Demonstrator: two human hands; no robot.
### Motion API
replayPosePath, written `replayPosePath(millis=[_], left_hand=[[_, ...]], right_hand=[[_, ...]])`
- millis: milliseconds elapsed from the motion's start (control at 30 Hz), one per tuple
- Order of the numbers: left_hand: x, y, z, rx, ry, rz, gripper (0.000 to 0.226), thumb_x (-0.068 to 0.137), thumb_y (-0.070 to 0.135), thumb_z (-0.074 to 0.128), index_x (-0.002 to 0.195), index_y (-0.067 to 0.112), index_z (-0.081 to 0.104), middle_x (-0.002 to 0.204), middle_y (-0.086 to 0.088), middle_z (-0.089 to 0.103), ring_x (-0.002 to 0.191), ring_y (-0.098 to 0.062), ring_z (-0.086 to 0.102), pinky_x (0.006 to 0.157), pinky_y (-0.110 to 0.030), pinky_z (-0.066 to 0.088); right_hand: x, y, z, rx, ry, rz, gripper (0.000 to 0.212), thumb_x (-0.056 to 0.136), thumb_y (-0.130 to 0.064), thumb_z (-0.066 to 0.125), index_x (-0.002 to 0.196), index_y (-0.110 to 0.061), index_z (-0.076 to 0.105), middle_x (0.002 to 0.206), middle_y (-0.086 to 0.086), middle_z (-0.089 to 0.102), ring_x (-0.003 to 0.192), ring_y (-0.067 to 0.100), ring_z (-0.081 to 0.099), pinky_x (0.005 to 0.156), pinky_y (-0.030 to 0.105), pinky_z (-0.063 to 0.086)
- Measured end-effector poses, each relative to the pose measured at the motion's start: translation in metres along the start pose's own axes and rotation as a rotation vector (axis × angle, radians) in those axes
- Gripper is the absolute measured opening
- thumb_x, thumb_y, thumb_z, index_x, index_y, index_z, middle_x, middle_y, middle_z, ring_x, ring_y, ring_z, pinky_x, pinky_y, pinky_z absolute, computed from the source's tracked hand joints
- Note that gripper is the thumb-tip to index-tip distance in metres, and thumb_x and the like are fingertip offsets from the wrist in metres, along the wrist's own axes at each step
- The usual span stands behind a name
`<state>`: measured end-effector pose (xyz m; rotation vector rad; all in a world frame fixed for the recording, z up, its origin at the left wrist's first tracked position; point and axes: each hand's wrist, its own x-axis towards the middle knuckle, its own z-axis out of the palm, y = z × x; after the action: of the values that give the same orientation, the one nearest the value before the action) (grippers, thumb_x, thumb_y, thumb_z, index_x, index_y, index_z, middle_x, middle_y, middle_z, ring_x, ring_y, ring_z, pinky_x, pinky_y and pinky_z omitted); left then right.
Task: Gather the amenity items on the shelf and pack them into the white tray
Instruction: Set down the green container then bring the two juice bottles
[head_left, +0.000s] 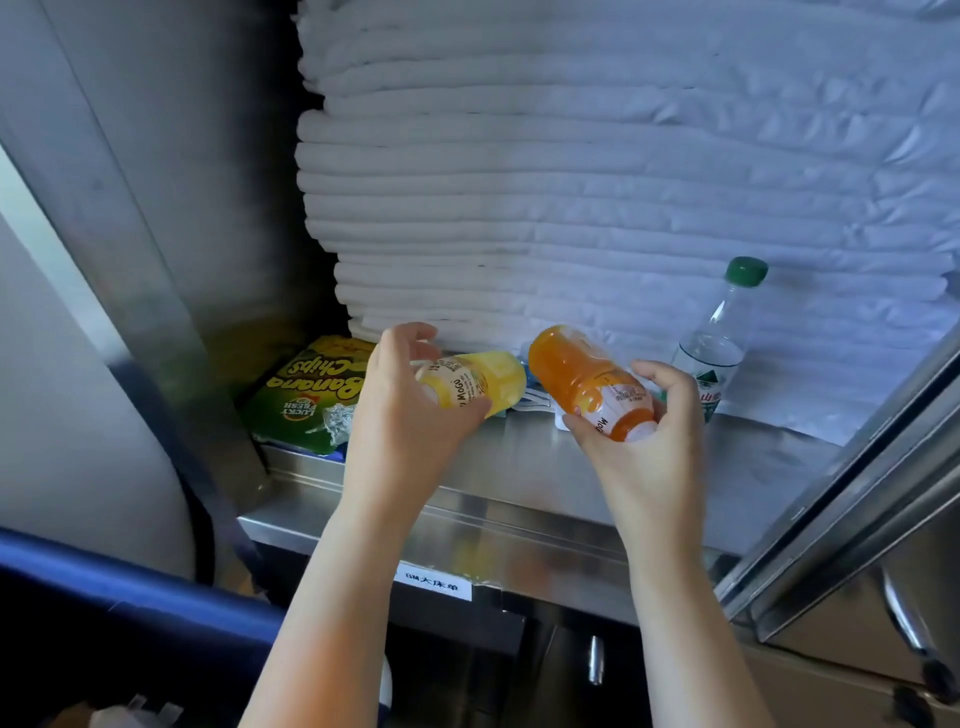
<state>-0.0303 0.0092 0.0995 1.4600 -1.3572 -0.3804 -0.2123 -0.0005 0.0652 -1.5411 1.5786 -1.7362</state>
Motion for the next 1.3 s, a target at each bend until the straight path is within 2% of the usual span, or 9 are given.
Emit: replayPosePath(millis=[67,133,267,400,600,900,1133,1200,1300], left_hand=[[-0.001,0.000,0.004,0.019,0.020,0.029,0.073,0.060,0.026,0.085,0.119,0.034,0.041,0.113,0.015,0.050,0.093,0.003,0.048,0.066,-0.010,0.037],[-0.001,-0.001,0.007,0.052,0.032,0.046,0.069,0.061,0.029,0.083,0.114,0.036,0.041,0.110,0.017,0.048,0.085,0.005,0.046,0.062,-0.013,0.037],[-0.001,-0.003,0.015,0.124,-0.025,0.039,0.064,0.065,0.030,0.081,0.110,0.034,0.036,0.106,0.021,0.044,0.078,-0.004,0.047,0.061,-0.027,0.039],[0.002,-0.007,0.021,0.204,-0.071,0.101,0.065,0.066,0.029,0.080,0.106,0.030,0.030,0.104,0.019,0.047,0.077,-0.014,0.051,0.051,-0.023,0.034],[0.009,-0.012,0.028,0.272,-0.163,0.087,0.074,0.066,0.026,0.080,0.114,0.035,0.024,0.095,0.010,0.058,0.077,-0.024,0.056,0.060,-0.029,0.036],[0.022,-0.023,0.043,0.272,-0.280,0.096,0.065,0.072,0.030,0.077,0.118,0.025,0.032,0.103,0.003,0.057,0.075,-0.019,0.051,0.050,-0.020,0.031],[0.020,-0.034,0.058,0.152,-0.331,0.163,0.070,0.080,0.025,0.071,0.134,0.030,0.027,0.121,-0.001,0.057,0.099,-0.020,0.059,0.077,-0.037,0.050],[0.016,-0.043,0.059,0.102,-0.351,0.157,0.079,0.082,0.024,0.070,0.142,0.032,0.020,0.134,-0.002,0.049,0.115,-0.014,0.051,0.090,-0.031,0.045],[-0.005,-0.060,0.065,0.082,-0.336,0.109,0.101,0.078,0.021,0.075,0.149,0.022,0.003,0.151,-0.001,0.024,0.135,-0.009,0.025,0.102,-0.017,0.022]], right_hand=[[0.002,0.000,-0.001,0.001,-0.008,-0.009,0.064,0.056,-0.027,0.087,0.096,-0.048,0.041,0.099,-0.036,0.050,0.091,-0.012,0.051,0.073,0.014,0.043],[0.005,0.002,0.000,-0.027,-0.048,0.015,0.058,0.058,-0.027,0.085,0.096,-0.044,0.044,0.098,-0.029,0.057,0.087,-0.006,0.056,0.073,0.023,0.047],[0.002,0.008,0.002,-0.104,-0.108,0.003,0.058,0.065,-0.025,0.083,0.107,-0.043,0.047,0.107,-0.016,0.062,0.094,0.005,0.060,0.078,0.029,0.049],[0.004,0.015,0.002,-0.120,-0.117,-0.005,0.057,0.067,-0.022,0.082,0.113,-0.037,0.050,0.107,-0.017,0.059,0.094,0.002,0.057,0.077,0.022,0.045],[0.007,0.024,0.003,-0.107,-0.116,0.016,0.057,0.070,-0.019,0.080,0.117,-0.033,0.051,0.109,-0.019,0.058,0.094,-0.004,0.053,0.080,0.020,0.044],[0.011,0.030,-0.002,-0.081,-0.165,0.043,0.063,0.072,-0.020,0.080,0.125,-0.031,0.048,0.125,-0.014,0.054,0.112,0.004,0.051,0.091,0.026,0.046],[0.011,0.034,-0.003,-0.098,-0.199,0.035,0.064,0.073,-0.027,0.078,0.128,-0.029,0.047,0.125,-0.016,0.054,0.113,0.004,0.051,0.094,0.032,0.047],[0.009,0.038,-0.005,-0.094,-0.222,0.020,0.067,0.073,-0.025,0.078,0.131,-0.029,0.045,0.127,-0.015,0.053,0.115,0.004,0.051,0.096,0.032,0.046],[0.000,0.050,-0.010,-0.106,-0.196,0.033,0.076,0.072,-0.024,0.079,0.137,-0.027,0.039,0.136,-0.012,0.046,0.122,0.006,0.047,0.102,0.034,0.043]])
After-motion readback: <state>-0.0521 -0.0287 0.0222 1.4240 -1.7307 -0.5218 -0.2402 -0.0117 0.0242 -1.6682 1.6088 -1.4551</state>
